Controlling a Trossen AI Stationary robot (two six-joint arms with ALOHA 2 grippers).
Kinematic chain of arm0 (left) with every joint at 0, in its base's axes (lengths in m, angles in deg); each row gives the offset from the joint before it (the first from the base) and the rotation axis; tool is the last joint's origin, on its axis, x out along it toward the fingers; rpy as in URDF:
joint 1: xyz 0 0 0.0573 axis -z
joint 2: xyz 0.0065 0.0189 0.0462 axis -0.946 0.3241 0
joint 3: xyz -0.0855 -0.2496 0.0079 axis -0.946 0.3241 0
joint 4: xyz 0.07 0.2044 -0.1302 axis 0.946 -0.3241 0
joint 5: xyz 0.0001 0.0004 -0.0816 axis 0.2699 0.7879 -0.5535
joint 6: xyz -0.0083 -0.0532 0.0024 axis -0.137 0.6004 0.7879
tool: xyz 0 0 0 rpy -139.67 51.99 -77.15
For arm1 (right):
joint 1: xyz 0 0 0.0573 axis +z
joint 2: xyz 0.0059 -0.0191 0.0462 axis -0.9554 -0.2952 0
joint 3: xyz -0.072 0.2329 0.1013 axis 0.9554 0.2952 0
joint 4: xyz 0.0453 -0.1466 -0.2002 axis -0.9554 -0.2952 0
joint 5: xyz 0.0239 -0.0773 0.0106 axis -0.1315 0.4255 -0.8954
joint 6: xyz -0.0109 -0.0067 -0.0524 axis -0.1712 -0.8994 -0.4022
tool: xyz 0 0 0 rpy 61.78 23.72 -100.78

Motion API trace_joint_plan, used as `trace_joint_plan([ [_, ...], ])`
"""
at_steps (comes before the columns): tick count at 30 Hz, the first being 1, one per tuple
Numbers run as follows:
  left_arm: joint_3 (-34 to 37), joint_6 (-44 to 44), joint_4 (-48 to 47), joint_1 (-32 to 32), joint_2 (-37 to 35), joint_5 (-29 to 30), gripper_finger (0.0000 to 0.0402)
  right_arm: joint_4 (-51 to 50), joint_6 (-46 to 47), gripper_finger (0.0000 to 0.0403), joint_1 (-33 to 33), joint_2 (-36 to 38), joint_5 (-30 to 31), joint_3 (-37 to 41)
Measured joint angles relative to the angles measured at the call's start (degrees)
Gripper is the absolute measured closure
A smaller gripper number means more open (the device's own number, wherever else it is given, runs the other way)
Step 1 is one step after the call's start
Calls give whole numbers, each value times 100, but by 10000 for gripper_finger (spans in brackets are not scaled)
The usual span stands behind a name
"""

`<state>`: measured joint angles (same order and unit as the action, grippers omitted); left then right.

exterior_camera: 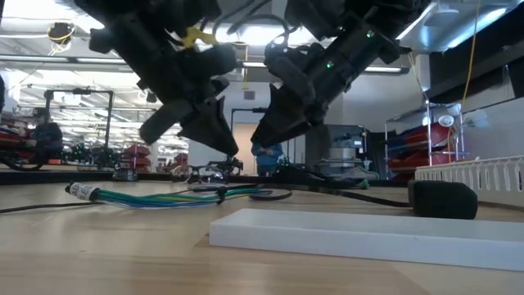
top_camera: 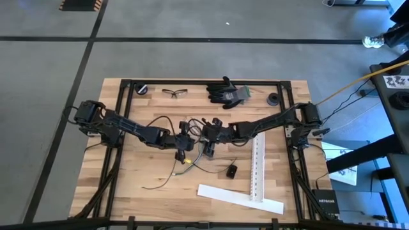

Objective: Ziptie cables
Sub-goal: Wrap the cable wires with the black zip tie

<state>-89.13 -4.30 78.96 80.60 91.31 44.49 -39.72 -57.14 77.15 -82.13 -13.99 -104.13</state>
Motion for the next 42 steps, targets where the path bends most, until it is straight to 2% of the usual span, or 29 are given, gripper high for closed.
trace_joint_plan([
  [3,-2,417,33,-191,6,-496,389,-42,-57,194,-1,-18,0,2],
  [7,0,942,114,-521,90,-1314,349,-49,-297,175,1,-18,2,2],
  [12,-4,983,211,-904,184,-1781,308,-130,-435,172,10,-18,13,2],
  [17,-4,926,325,-1159,374,-2264,294,-331,-496,172,10,-18,2,2],
  [32,-14,681,1025,-1282,1142,-2426,296,-368,-545,172,14,-21,-4,17],
  [35,-17,678,1033,-1298,1156,-2439,325,-372,-584,172,14,-21,-4,17],
  [37,-19,619,1012,-1298,1158,-2412,362,-372,-627,172,14,-21,-3,17],
  [39,-19,551,1000,-1279,1163,-2198,390,-366,-635,172,14,-21,-4,17],
  [42,-17,338,987,-1165,1153,-1630,398,-351,-511,172,19,-21,13,17],
])
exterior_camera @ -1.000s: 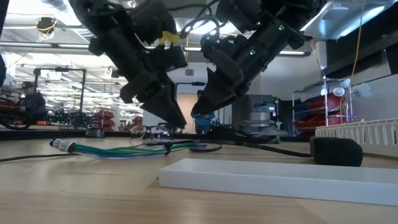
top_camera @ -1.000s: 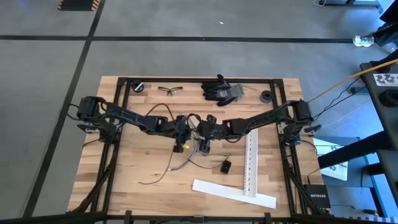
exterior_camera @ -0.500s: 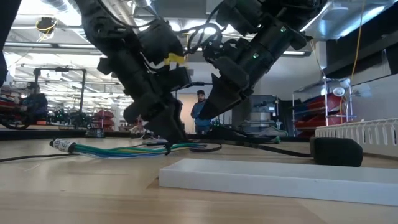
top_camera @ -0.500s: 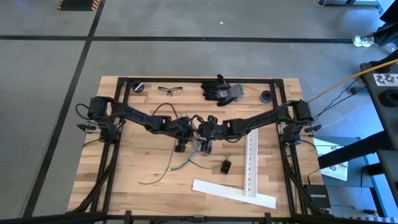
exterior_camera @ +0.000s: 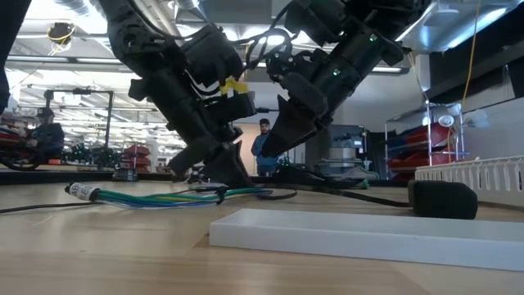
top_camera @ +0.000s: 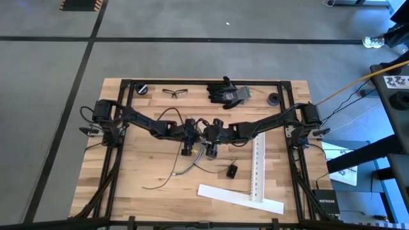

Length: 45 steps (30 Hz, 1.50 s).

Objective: Ziptie cables
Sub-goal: Wrap the cable wires with the black zip tie

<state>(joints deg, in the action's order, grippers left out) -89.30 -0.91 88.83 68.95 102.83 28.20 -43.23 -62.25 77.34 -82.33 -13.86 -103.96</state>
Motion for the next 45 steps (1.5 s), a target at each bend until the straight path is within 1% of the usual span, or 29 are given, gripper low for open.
trace_joint_plan([
  [6,-89,-475,-376,492,-308,1130,401,71,221,172,0,0,59,-2],
  [9,-205,-745,-517,790,-571,1481,402,196,351,179,-14,0,234,-4],
  [15,-234,-1052,-564,1103,-757,1580,402,550,438,216,-94,0,161,-11],
  [19,-236,-1075,-546,1133,-759,1676,402,492,666,230,-163,0,-372,-11],
  [21,-239,-1075,-528,1132,-760,1678,402,516,728,233,-157,-42,-519,-13],
  [25,-240,-1075,-536,1130,-766,1683,402,513,730,244,-157,-158,-553,-13],
  [28,-247,-1075,-473,1131,-769,1686,402,485,627,261,-155,-281,-555,-13],
  [37,-249,-1101,-474,1121,-779,1691,402,732,308,328,-153,-297,-587,-11],
  [42,-249,-1049,-493,1122,-779,1696,402,713,227,388,-153,-297,-620,-11],
  [43,-249,-1049,-497,1122,-779,1694,402,710,178,394,-153,-297,-613,-11],
  [45,-249,-1047,-495,1122,-779,1696,402,706,163,392,-153,-297,-595,-11],
])
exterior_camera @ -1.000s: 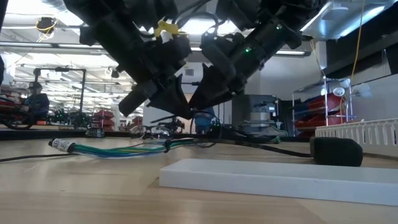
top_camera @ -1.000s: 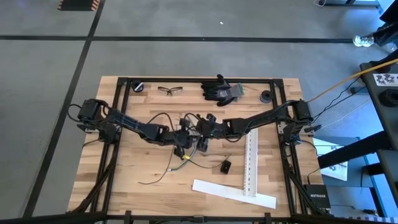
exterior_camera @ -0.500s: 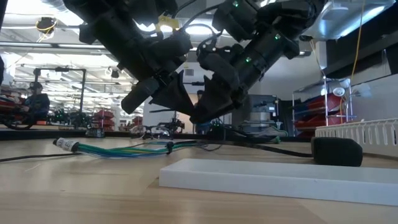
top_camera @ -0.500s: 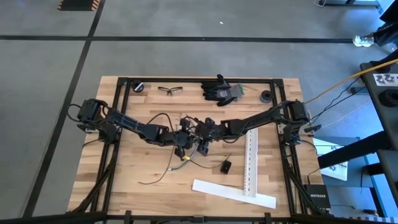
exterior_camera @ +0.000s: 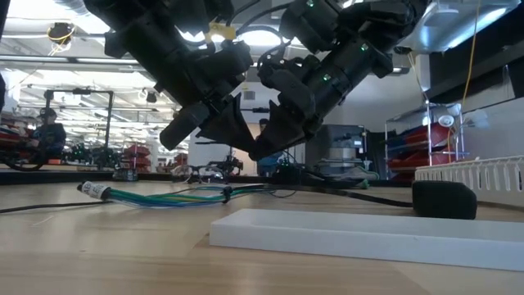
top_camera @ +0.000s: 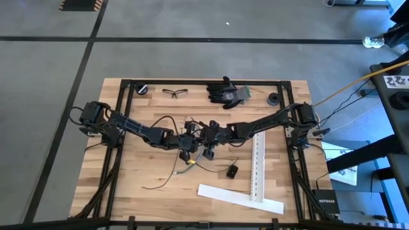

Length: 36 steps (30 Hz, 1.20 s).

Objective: Ziptie cables
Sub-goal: Wrap the cable wires with the black zip tie

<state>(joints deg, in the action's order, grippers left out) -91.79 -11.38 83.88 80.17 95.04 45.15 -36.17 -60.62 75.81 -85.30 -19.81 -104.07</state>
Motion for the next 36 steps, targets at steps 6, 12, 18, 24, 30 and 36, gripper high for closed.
trace_joint_plan([
  [6,0,9,0,2,0,-2,402,-9,-17,398,0,0,24,0],
  [12,0,17,-7,4,0,-11,402,-37,-22,396,0,2,24,0],
  [18,-2,27,-13,4,0,-15,402,-37,-22,396,0,2,27,0],
  [24,-2,42,-15,4,0,-16,402,-35,-23,396,1,2,27,0],
  [30,-2,42,-15,4,0,-20,402,-35,-24,396,2,4,24,0],
  [36,-2,42,-15,4,0,-22,402,-35,-26,396,2,4,22,0],
])
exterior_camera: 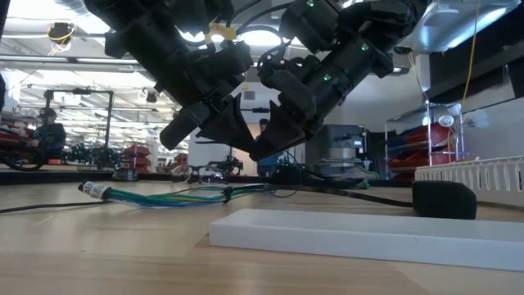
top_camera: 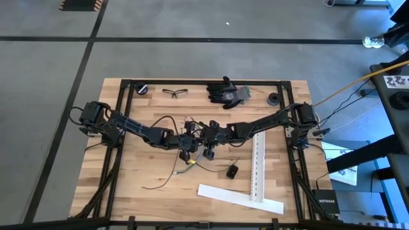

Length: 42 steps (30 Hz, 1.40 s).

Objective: Ziptie cables
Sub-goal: Wrap the cable wires with the black zip tie

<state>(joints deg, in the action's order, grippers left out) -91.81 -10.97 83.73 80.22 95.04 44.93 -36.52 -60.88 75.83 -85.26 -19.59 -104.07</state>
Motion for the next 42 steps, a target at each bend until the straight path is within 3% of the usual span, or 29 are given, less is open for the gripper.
trace_joint_plan([
  [14,0,135,1,0,0,-2,402,-2,-7,396,0,4,-4,0],
  [19,0,566,-1,-47,-2,-9,398,-4,-7,396,-1,7,-4,0],
  [30,-4,1658,-838,-238,-1002,-16,284,24,-5,396,-4,20,0,0],
  [35,-5,2870,-1025,-254,-1559,5,257,-8,-35,396,-2,20,31,0],
  [42,305,5302,-1288,25,-1702,-1,267,-17,-96,396,-2,20,337,0],
])
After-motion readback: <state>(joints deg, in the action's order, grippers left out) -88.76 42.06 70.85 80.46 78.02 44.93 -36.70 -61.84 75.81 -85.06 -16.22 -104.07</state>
